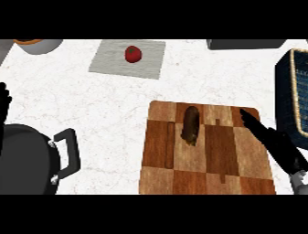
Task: Pick the sweet potato from the cutting board and place it in the basket
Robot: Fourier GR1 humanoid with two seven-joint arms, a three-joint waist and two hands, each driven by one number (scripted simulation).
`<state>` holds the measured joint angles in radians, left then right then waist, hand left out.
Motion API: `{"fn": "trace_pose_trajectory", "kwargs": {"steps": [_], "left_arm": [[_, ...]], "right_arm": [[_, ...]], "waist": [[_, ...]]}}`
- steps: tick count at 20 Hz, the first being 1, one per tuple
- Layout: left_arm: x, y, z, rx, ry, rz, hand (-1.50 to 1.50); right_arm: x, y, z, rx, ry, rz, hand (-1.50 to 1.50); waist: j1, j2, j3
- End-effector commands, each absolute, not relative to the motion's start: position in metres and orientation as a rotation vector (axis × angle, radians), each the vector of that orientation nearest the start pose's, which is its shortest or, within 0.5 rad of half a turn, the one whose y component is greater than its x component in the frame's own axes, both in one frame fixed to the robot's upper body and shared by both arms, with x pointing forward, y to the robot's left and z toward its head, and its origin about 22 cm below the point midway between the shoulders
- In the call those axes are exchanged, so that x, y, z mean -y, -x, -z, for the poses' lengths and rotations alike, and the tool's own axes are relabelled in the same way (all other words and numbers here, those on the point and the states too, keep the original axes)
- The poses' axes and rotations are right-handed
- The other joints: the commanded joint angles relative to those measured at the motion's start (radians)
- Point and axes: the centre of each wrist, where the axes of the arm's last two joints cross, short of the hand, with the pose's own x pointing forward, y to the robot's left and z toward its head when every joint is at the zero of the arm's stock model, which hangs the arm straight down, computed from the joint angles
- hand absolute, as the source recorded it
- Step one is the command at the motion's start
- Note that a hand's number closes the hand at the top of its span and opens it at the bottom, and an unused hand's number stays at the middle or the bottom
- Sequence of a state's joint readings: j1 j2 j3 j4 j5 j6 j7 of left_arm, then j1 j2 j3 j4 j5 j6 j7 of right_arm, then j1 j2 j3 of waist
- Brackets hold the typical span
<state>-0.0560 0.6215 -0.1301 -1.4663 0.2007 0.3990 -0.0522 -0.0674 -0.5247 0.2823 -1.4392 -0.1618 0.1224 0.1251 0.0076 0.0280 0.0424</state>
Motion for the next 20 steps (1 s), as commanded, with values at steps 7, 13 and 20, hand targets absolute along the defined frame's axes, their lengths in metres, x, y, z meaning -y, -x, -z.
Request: {"fn": "trace_pose_trajectory", "kwargs": {"steps": [7,13,20], "left_arm": [[-0.261,-0.274,-0.064,1.723,-0.081,0.396,0.0],[-0.261,-0.276,-0.067,1.7,-0.028,0.407,0.0],[-0.263,-0.283,-0.058,1.676,-0.036,0.387,0.0]], "right_arm": [[0.217,-0.308,-0.1,1.561,0.355,-1.013,1.5],[0.086,-0.285,-0.028,1.631,0.513,-0.874,-1.5],[0.033,-0.314,-0.055,1.467,1.061,-0.982,-1.5]], "waist": [[0.042,-0.021,-0.05],[0.039,-0.027,-0.045],[0.01,-0.039,-0.05]]}}
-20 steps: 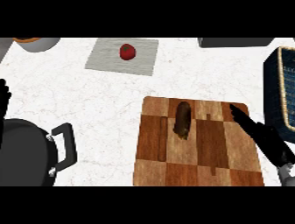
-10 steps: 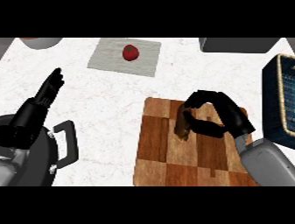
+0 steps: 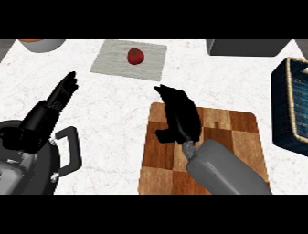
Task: Pick the sweet potato from the cutting board and place it in the basket
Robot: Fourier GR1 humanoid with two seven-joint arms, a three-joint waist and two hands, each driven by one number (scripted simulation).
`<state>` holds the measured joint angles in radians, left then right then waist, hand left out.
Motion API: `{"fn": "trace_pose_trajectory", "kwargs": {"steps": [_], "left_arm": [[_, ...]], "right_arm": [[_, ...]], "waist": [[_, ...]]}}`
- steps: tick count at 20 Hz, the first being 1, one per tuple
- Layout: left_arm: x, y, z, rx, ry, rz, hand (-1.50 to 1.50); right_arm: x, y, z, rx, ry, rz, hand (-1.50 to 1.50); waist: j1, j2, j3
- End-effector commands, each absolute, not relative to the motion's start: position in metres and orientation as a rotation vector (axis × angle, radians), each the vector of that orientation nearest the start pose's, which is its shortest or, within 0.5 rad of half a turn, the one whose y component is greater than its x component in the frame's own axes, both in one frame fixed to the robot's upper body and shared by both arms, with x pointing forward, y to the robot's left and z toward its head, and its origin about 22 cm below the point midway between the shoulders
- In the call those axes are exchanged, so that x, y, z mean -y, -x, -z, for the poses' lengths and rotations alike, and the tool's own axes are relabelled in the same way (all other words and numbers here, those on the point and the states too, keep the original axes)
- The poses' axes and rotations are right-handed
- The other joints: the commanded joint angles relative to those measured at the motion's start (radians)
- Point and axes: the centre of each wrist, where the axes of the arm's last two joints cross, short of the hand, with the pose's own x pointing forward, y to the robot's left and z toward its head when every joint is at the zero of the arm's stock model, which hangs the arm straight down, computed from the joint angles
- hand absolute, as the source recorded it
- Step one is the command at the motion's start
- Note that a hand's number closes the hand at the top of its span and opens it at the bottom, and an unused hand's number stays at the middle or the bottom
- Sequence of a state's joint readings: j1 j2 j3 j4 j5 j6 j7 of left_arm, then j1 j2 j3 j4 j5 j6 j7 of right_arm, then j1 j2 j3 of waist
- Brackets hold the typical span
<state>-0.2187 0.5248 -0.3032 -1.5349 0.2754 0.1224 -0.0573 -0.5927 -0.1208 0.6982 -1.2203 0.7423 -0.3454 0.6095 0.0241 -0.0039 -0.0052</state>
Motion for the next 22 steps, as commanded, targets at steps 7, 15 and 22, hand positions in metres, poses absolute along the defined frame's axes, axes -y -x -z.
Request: {"fn": "trace_pose_trajectory", "kwargs": {"steps": [7,15,22], "left_arm": [[-0.26,-0.285,-0.062,1.684,-0.029,0.409,0.0],[-0.265,-0.279,-0.055,1.674,-0.01,0.417,0.0],[-0.264,-0.283,-0.06,1.664,-0.039,0.392,0.0]], "right_arm": [[-0.023,-0.332,-0.121,1.019,1.373,-1.234,-1.5],[-0.025,-0.346,-0.171,0.684,1.152,-1.329,-1.5],[-0.041,-0.334,-0.204,0.68,1.139,-1.3,-1.5]], "waist": [[-0.006,-0.011,-0.002],[0.005,-0.009,0.002],[-0.014,-0.015,0.003]]}}
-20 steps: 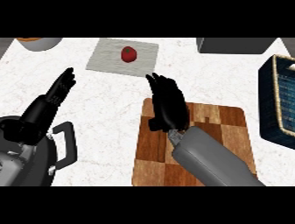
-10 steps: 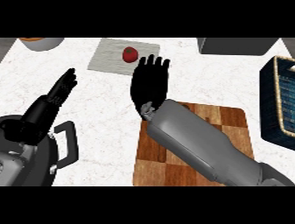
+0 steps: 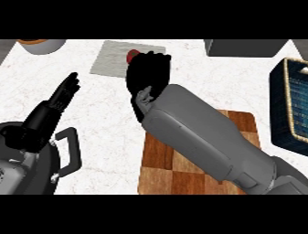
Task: Pick the sweet potato from the cutting board and place it in the basket
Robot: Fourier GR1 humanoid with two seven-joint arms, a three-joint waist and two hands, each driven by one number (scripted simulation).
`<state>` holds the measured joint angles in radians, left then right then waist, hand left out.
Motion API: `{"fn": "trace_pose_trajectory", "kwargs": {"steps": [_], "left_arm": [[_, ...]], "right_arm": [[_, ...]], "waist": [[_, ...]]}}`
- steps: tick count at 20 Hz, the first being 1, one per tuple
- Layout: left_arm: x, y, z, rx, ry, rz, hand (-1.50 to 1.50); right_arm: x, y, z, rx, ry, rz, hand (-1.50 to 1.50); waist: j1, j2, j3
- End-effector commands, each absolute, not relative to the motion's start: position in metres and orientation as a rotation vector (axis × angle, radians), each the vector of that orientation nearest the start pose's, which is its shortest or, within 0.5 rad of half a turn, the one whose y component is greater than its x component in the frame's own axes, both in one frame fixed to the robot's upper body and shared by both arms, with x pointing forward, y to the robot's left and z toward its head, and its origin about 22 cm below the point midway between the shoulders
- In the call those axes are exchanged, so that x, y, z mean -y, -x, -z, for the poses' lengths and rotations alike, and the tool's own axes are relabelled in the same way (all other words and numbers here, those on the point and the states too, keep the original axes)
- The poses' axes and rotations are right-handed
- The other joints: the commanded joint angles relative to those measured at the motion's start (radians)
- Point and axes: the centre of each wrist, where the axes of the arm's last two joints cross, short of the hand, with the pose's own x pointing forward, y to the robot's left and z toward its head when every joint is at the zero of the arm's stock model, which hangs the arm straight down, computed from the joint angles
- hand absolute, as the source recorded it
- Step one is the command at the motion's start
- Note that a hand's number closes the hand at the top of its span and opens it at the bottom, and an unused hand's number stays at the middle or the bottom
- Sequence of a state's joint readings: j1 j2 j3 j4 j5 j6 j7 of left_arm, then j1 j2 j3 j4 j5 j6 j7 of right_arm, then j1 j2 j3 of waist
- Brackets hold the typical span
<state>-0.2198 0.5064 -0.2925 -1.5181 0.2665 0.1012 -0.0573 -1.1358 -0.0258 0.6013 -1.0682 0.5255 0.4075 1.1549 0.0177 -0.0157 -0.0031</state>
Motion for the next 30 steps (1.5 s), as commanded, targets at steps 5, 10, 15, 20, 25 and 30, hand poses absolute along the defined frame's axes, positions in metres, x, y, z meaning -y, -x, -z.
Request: {"fn": "trace_pose_trajectory", "kwargs": {"steps": [5,10,15,20,25,30], "left_arm": [[-0.264,-0.284,-0.059,1.675,-0.053,0.361,0.0],[-0.266,-0.283,-0.055,1.674,-0.05,0.374,0.0],[-0.275,-0.267,-0.047,1.68,-0.065,0.348,0.0],[-0.263,-0.263,-0.048,1.681,-0.051,0.378,0.0],[-0.265,-0.268,-0.045,1.687,-0.051,0.367,0.0],[-0.273,-0.28,-0.06,1.695,-0.049,0.38,0.0]], "right_arm": [[-0.044,-0.321,-0.205,0.705,1.139,-1.339,-1.5],[-0.038,-0.32,-0.186,0.746,1.116,-1.236,-1.5],[-0.005,-0.316,-0.158,0.752,1.093,-1.229,-1.5],[0.022,-0.311,-0.129,0.786,1.111,-1.207,-1.5],[0.024,-0.305,-0.113,0.782,1.157,-1.217,-1.5],[0.024,-0.296,-0.08,0.794,1.144,-1.217,-1.5]], "waist": [[-0.032,-0.003,0.002],[-0.026,0.006,0.002],[-0.031,0.007,0.003],[-0.026,0.009,0.003],[-0.02,0.013,0.003],[-0.017,0.014,0.003]]}}
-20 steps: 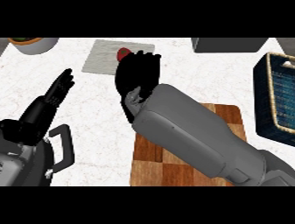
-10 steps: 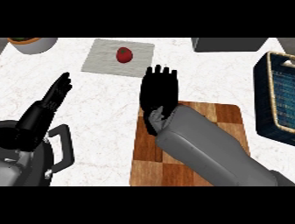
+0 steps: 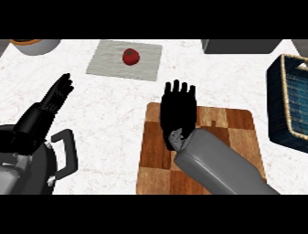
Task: Pick the sweet potato from the cutting board and place it in the basket
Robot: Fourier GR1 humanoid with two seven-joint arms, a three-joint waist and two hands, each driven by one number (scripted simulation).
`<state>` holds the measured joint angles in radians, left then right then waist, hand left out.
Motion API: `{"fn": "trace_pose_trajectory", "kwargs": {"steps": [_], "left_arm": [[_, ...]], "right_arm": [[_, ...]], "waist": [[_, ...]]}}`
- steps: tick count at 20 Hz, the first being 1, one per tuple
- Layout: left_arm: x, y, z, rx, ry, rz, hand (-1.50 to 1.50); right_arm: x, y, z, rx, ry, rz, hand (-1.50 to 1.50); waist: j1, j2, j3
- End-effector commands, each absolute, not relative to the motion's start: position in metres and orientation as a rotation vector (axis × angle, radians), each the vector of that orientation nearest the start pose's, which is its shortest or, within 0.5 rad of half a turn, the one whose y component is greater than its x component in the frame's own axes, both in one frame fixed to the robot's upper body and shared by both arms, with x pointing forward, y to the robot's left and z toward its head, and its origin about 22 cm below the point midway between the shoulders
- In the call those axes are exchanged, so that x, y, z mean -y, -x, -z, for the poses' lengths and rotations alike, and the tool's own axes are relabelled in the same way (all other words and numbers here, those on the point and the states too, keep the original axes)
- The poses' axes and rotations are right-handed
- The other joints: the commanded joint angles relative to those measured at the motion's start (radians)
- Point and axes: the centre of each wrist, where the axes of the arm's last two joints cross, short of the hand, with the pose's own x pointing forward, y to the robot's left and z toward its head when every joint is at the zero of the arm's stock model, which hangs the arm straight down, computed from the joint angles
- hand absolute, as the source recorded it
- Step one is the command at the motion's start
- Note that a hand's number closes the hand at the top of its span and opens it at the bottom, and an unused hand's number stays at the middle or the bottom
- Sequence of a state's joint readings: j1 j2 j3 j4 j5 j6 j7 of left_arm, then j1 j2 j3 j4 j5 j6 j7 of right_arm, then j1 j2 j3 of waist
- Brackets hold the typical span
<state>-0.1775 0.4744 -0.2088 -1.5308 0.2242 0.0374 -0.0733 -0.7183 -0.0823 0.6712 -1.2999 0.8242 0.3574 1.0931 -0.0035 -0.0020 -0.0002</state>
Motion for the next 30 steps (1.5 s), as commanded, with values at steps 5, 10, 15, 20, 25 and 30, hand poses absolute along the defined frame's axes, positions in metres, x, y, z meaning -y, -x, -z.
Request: {"fn": "trace_pose_trajectory", "kwargs": {"steps": [5,10,15,20,25,30], "left_arm": [[-0.27,-0.291,-0.06,1.683,-0.043,0.385,0.0],[-0.26,-0.28,-0.059,1.68,-0.034,0.381,0.0],[-0.276,-0.289,-0.053,1.694,-0.053,0.388,0.0],[-0.263,-0.287,-0.061,1.685,-0.048,0.384,0.0],[-0.274,-0.281,-0.049,1.685,-0.04,0.377,0.0],[-0.262,-0.278,-0.048,1.696,-0.035,0.383,0.0]], "right_arm": [[0.02,-0.297,-0.089,0.836,1.113,-1.23,-1.5],[0.023,-0.294,-0.076,0.825,1.103,-1.245,-1.5],[0.03,-0.294,-0.088,0.792,1.138,-1.234,-1.5],[0.035,-0.299,-0.058,0.726,1.149,-1.264,-1.5],[0.029,-0.298,-0.058,0.718,1.16,-1.271,-1.5],[0.034,-0.319,-0.054,0.699,1.177,-1.258,-1.5]], "waist": [[0.004,0.002,0.0],[0.011,0.002,0.0],[0.001,0.001,0.0],[0.006,0.002,0.0],[0.009,0.002,0.0],[0.011,0.003,0.0]]}}
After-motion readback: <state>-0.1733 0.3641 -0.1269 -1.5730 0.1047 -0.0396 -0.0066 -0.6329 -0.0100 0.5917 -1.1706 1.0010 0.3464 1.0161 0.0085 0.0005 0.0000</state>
